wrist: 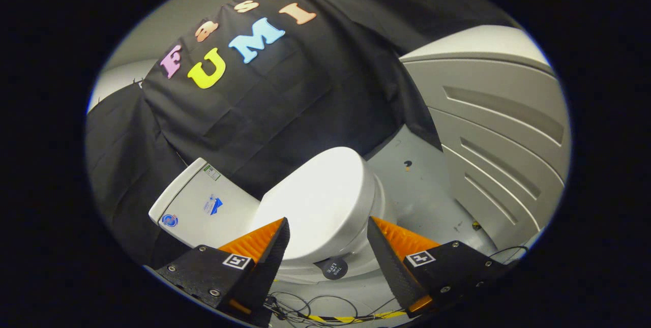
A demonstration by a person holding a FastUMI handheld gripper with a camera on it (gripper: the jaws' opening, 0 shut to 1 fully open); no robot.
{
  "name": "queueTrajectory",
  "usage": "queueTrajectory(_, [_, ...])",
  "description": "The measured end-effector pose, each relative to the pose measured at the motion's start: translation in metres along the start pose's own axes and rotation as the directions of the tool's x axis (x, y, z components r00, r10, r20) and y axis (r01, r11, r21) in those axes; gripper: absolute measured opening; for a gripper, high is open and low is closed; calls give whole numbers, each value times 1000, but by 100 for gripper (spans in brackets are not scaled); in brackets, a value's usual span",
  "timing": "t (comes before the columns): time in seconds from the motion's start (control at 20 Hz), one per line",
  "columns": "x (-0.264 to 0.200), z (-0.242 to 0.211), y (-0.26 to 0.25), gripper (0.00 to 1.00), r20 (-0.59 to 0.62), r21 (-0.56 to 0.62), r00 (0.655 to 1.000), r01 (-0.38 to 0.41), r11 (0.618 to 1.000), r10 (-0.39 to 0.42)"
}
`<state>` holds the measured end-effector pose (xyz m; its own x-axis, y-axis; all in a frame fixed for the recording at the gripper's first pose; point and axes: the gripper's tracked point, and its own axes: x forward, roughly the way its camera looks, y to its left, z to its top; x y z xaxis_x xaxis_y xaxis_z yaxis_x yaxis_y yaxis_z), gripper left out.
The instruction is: Open the toilet lid.
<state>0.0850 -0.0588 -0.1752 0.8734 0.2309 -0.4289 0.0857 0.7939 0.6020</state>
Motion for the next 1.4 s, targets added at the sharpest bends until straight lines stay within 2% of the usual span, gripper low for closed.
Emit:
queueTrajectory(0.35, [21,-52,-12,94,-189,250,980,-13,968,62])
queueTrajectory(0.65, [45,-96,-13,93,-298,343,949,9,939,100])
queueTrajectory(0.85, [52,-121,-16,89,-351,413,926,18,911,141])
queueTrajectory(1.05, [60,-138,-19,80,-392,446,906,36,894,159])
queueTrajectory(1.15, [57,-142,-10,69,-400,509,886,2,861,234])
queueTrajectory(1.25, [60,-141,-8,57,-388,552,883,-8,834,265])
queueTrajectory(1.4, [62,-136,-4,39,-362,544,890,-38,838,275])
